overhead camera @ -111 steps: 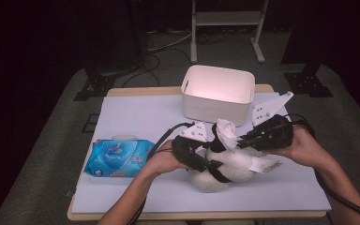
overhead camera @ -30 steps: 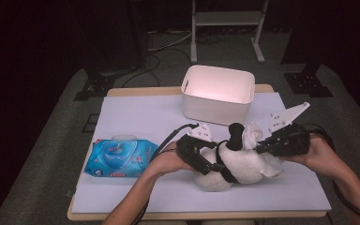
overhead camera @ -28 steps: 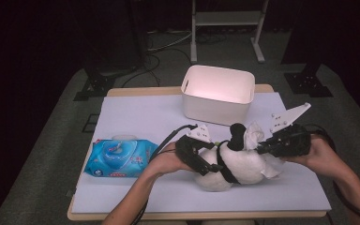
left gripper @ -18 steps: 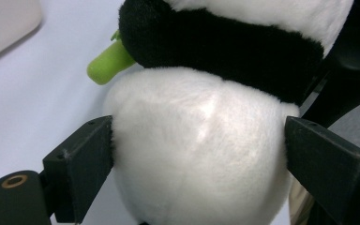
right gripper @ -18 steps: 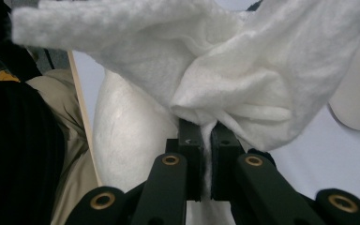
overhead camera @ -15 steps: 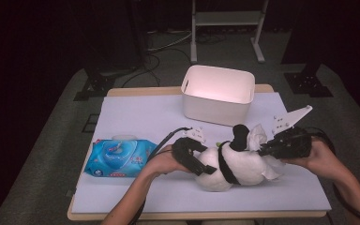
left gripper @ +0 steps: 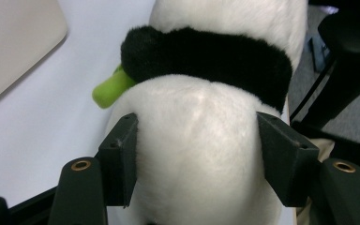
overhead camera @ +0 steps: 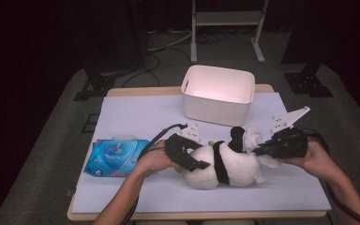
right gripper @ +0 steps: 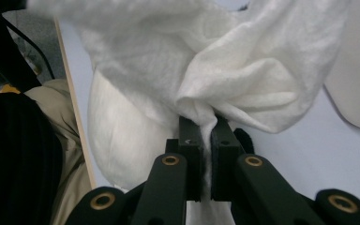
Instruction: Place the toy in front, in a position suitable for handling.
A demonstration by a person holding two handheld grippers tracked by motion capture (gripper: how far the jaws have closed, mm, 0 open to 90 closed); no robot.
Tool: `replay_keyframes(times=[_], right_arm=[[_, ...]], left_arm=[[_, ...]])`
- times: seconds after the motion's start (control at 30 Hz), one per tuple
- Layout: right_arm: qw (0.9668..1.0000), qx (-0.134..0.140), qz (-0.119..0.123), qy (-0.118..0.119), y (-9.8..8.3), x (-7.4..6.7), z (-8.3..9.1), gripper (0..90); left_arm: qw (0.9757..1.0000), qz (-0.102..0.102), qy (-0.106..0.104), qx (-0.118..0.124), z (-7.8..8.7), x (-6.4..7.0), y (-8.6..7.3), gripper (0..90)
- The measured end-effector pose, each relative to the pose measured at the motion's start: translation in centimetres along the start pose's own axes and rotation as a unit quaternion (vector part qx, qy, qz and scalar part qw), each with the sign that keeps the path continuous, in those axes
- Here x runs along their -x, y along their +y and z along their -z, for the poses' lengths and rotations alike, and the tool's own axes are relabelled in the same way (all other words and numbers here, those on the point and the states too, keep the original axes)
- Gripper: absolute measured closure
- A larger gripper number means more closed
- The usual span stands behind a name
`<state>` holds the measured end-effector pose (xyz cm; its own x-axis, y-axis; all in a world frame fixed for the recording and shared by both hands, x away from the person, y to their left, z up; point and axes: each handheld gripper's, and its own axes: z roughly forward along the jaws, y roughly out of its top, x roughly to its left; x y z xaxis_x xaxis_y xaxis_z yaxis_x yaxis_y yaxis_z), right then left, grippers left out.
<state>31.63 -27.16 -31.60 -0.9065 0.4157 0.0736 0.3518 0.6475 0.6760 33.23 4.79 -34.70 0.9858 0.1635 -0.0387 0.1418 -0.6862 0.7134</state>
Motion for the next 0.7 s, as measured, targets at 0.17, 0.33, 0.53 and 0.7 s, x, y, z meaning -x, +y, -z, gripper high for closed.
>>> replay_keyframes(times=[0.17,0.33,0.53,0.7], right_arm=[[1.0,-0.001,0.002,0.009,0.9,0.2,-0.9,85.4],[0.9999,-0.002,0.004,0.013,1.8,0.4,-1.4,85.4],[0.9995,-0.006,0.022,0.019,2.9,-0.6,-2.1,85.4],[0.9996,-0.005,0.022,0.019,2.3,-1.0,-1.6,85.3]], left_arm=[[0.9999,-0.014,-0.001,-0.005,-0.2,0.7,0.2,36.4],[0.9999,-0.014,-0.005,0.001,-0.1,0.7,-0.1,36.0],[0.9999,-0.011,0.0,-0.006,-0.3,0.9,0.0,34.5],[1.0,0.001,0.004,-0.001,-0.3,0.6,-0.1,34.9]])
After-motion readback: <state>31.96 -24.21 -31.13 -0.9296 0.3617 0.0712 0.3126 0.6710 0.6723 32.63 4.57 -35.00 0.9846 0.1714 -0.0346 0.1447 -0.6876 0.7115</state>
